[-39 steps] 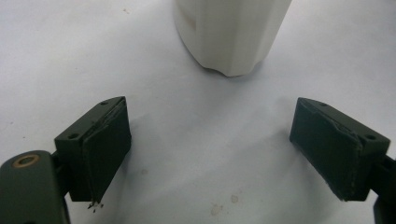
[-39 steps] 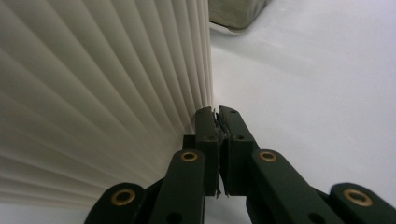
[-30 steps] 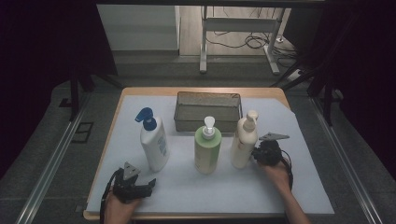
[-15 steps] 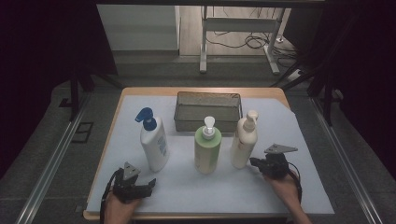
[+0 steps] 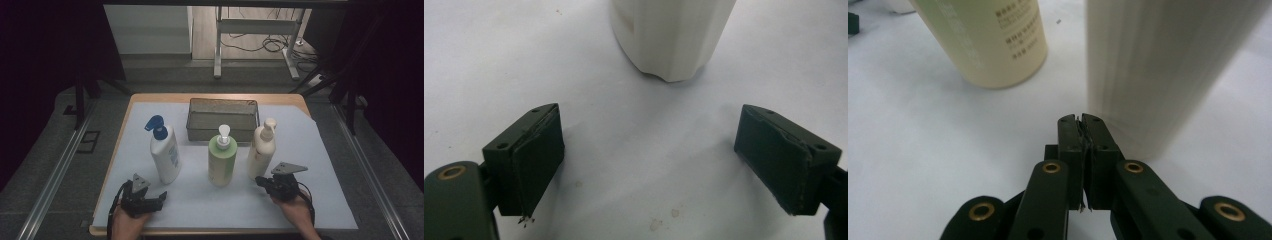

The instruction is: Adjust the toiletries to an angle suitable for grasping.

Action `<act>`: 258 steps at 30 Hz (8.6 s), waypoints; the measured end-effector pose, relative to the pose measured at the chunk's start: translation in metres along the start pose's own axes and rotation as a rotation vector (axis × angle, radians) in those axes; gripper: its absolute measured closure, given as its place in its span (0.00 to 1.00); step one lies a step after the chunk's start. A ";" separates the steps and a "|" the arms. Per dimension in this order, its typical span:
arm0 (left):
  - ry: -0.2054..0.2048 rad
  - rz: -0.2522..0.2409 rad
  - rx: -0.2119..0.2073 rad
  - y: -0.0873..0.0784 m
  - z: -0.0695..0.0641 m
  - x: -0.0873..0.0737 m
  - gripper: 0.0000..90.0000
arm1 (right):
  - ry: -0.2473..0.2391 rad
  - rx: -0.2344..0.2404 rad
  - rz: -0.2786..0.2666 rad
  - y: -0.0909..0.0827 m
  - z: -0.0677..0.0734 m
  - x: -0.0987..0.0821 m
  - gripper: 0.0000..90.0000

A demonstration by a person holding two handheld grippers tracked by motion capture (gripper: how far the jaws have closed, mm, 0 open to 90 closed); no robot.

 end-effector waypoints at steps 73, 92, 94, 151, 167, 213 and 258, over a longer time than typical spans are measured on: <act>0.000 0.000 0.000 0.000 0.000 0.000 0.14 | 0.014 -0.139 -0.008 -0.033 -0.037 -0.003 0.76; -0.001 -0.001 0.000 0.000 0.000 0.000 0.14 | 0.032 -0.152 -0.029 -0.063 -0.050 0.016 0.53; 0.000 0.000 0.000 0.000 0.000 0.000 0.14 | 0.033 -0.147 -0.034 -0.065 -0.051 0.019 0.51; 0.000 0.000 -0.001 0.000 0.000 0.000 0.14 | -0.015 -0.137 -0.021 -0.034 -0.065 0.095 0.39; 0.000 0.000 -0.001 0.000 0.000 0.000 0.14 | -0.034 -0.144 0.007 -0.043 -0.054 0.100 0.41; 0.001 -0.002 -0.002 0.000 0.000 0.000 0.14 | -0.055 -0.134 -0.024 -0.063 -0.032 0.188 0.41; 0.000 -0.001 -0.002 0.000 0.000 0.000 0.14 | 0.015 -0.181 -0.094 -0.001 -0.048 0.253 0.42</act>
Point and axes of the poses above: each handheld gripper's, and its own axes: y roughly forward along the jaws, x roughly out of its top, z roughly to its left, the point moved 6 cm from there along y, roughly forward along the jaws, and after that the axes turned 3 degrees about z, right-handed, at the moved point
